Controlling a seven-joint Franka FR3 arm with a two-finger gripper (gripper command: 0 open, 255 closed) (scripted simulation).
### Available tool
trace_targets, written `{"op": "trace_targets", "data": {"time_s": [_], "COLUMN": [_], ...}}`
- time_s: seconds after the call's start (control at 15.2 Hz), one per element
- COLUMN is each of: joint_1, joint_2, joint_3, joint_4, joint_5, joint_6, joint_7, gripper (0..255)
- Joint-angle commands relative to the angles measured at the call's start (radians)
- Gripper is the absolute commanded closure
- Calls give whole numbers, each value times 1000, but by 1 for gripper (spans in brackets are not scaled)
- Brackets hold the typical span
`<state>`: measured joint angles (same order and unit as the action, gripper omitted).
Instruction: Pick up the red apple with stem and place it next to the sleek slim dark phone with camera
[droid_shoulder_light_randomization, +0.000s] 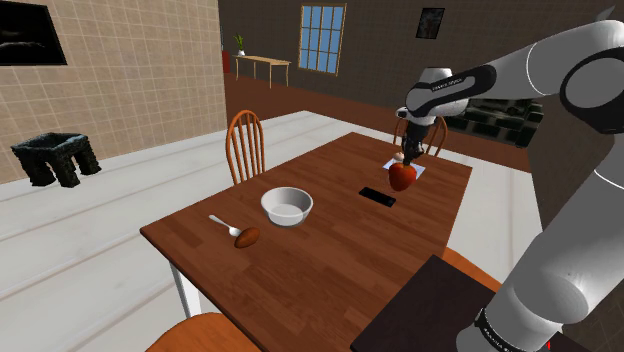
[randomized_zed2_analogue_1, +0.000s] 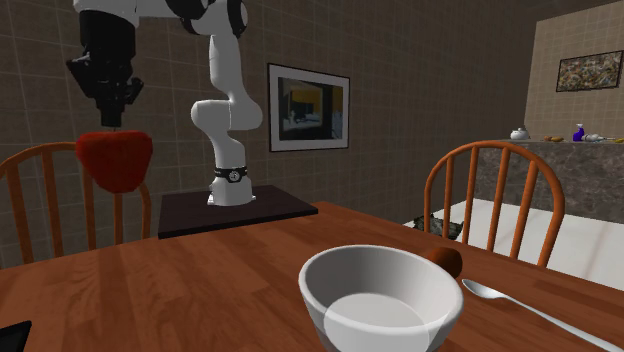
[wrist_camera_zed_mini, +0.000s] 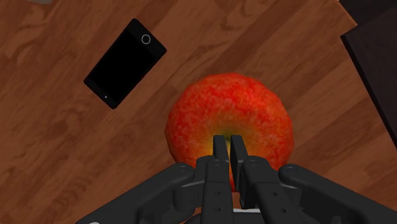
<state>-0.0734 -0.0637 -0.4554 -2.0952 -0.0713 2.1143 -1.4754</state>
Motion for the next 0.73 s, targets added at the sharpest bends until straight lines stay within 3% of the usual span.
{"op": "trace_targets", "data": {"time_s": [0.0,0.66], "joint_1": [-4,-7], "joint_2": [13,74], "joint_3": [-5,-11], "joint_4": [-10,-87], "joint_5": [6,36], "joint_6": [23,156], "joint_7": [-12,-30], "gripper": [255,255]}}
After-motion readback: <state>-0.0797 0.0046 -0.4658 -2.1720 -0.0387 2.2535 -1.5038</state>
